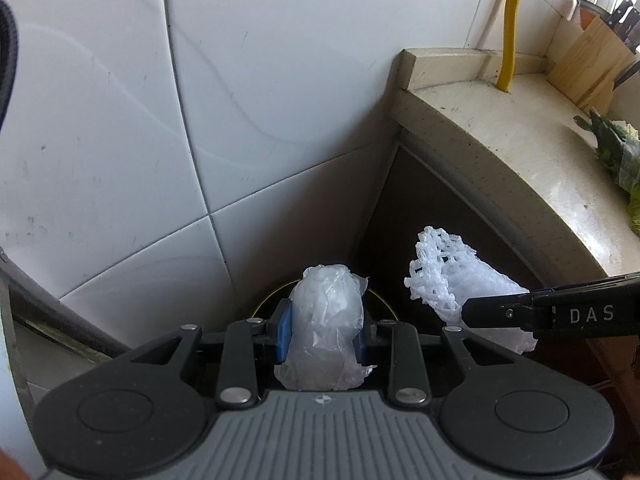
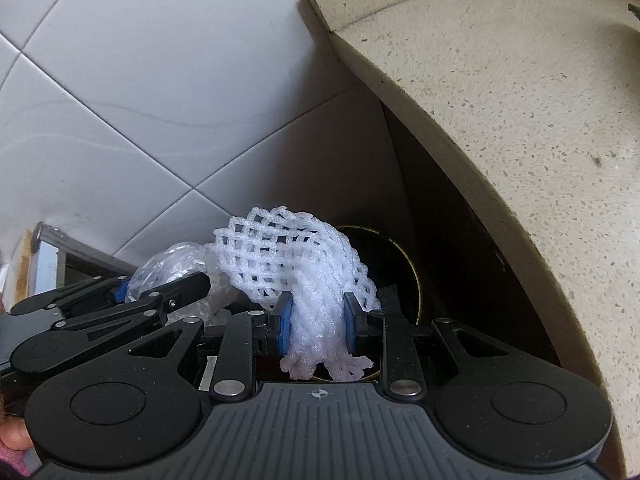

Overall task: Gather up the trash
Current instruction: 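Carry the plastic bag with left tool while right carries foam net over the bin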

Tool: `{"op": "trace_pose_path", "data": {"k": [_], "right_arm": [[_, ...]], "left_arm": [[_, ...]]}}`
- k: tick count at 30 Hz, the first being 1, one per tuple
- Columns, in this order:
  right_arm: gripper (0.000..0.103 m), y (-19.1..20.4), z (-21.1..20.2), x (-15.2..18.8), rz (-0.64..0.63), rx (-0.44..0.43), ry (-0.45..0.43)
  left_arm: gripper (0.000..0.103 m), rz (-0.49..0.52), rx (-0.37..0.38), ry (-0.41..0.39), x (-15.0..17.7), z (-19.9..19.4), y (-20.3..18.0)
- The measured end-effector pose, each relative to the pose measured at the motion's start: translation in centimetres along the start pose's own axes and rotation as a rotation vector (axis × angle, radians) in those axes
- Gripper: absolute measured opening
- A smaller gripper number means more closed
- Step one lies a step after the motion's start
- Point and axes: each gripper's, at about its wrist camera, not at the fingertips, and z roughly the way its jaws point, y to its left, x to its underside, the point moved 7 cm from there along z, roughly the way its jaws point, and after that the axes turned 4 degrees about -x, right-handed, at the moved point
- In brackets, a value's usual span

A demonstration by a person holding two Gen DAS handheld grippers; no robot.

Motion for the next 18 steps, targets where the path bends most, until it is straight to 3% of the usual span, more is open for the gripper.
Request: {"op": "trace_pose_path", "data": {"k": [15, 18], "right_arm": [[0.034, 0.2, 1.5, -0.6, -0.017, 0.015, 0.029], [0.036, 0.1, 2.1, -0.8, -0.016, 0.017, 0.036]], "left_arm": [[0.03, 0.005, -0.02, 0.022, 0.1, 0.7, 0.0], [0.036, -0.001, -0.027, 0.026, 0.0, 0.9, 0.1]]}}
